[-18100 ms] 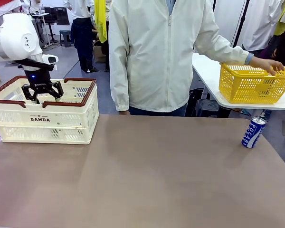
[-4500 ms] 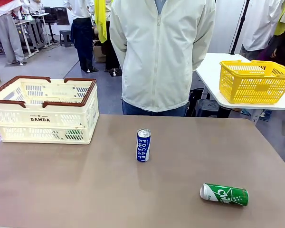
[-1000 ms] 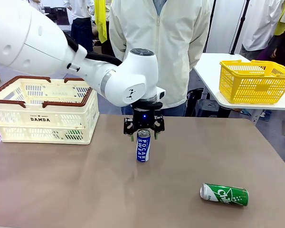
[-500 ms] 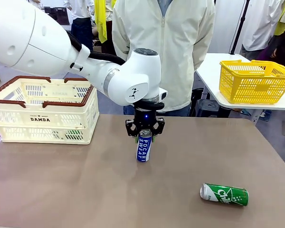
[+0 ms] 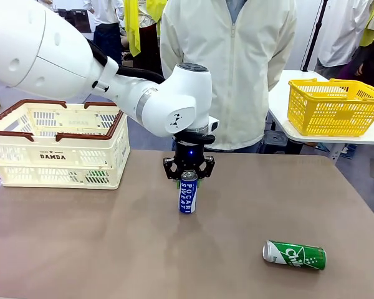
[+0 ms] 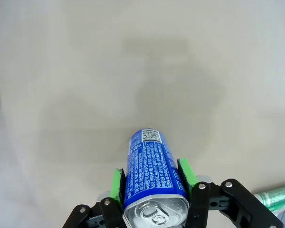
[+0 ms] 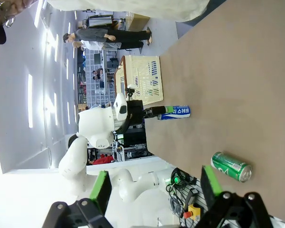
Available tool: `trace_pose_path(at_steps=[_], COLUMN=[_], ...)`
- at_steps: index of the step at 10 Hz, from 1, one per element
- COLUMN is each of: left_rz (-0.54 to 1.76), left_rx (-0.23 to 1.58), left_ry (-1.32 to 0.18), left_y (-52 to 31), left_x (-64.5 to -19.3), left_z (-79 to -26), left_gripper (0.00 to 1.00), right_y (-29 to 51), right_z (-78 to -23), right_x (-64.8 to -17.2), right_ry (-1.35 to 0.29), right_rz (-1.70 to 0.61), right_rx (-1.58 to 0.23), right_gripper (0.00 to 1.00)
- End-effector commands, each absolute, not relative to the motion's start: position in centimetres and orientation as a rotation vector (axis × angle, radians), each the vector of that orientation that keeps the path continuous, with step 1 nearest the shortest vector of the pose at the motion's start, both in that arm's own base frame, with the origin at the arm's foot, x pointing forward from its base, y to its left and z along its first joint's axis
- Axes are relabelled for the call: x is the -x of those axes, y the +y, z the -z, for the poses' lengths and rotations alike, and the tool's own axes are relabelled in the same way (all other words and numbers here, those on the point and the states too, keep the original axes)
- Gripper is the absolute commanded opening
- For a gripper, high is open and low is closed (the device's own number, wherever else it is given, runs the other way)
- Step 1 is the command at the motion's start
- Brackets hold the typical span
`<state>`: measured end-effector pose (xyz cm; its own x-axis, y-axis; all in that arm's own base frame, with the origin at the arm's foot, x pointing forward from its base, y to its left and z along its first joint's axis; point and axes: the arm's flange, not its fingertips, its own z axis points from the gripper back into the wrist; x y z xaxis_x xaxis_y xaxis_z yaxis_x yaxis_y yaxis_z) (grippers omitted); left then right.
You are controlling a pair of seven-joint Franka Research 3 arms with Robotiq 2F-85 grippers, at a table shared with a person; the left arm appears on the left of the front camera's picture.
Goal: Place the drinks into the Shopping basket.
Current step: Pick up one drink and place it into the Shopping basket.
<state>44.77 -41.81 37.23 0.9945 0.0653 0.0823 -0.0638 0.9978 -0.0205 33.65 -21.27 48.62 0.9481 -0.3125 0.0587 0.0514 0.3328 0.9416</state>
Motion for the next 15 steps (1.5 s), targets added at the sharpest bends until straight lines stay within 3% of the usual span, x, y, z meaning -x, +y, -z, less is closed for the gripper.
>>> trace_pose_path(at_steps=[1,2,4,6,7,8,9,12,13,14,15], left_rz=[-0.093,-0.009,0.004,-0.092,-0.246,-0.399,-0.561,-0.843,-0.936,-0.759,-0.759], left_rx=[0.002,0.023,0.031,0.054,0.052,0.147,0.129,0.000,0.055,0.051,0.051], left_ry=[-0.047,-0.016,-0.114,-0.275,-0.359,-0.445,-0.451,-0.310,-0.304,-0.337,-0.337], left_y=[-40.0,-37.2,-30.5,-23.2,-18.5,-13.2,-9.7,-3.0,-1.9,-1.5,-1.5], left_x=[-45.2,-46.4,-48.8,-49.7,-50.5,-50.9,-51.5,-54.3,-54.9,-54.0,-54.0], left_z=[-40.5,-44.7,-56.0,-62.4,-64.0,-64.2,-62.8,-55.9,-54.7,-56.9,-56.9], left_gripper=[0.00,0.00,0.00,0.00,0.00,0.00,0.00,0.00,0.00,0.00,0.00], right_y=[-21.2,-21.2,-21.2,-21.2,-21.2,-21.2,-21.2,-21.2,-21.2,-21.2,-21.2], right_z=[-48.9,-48.9,-48.9,-48.9,-48.9,-48.9,-48.9,-48.9,-48.9,-48.9,-48.9], right_x=[-33.7,-33.7,-33.7,-33.7,-33.7,-33.7,-33.7,-33.7,-33.7,-33.7,-33.7], right_ry=[-0.246,-0.246,-0.246,-0.246,-0.246,-0.246,-0.246,-0.246,-0.246,-0.246,-0.246], right_rz=[0.257,0.257,0.257,0.257,0.257,0.257,0.257,0.257,0.257,0.257,0.257], right_rx=[-1.217,-1.217,-1.217,-1.217,-1.217,-1.217,-1.217,-1.217,-1.217,-1.217,-1.217], right_gripper=[1.00,1.00,1.00,1.00,1.00,1.00,1.00,1.00,1.00,1.00,1.00])
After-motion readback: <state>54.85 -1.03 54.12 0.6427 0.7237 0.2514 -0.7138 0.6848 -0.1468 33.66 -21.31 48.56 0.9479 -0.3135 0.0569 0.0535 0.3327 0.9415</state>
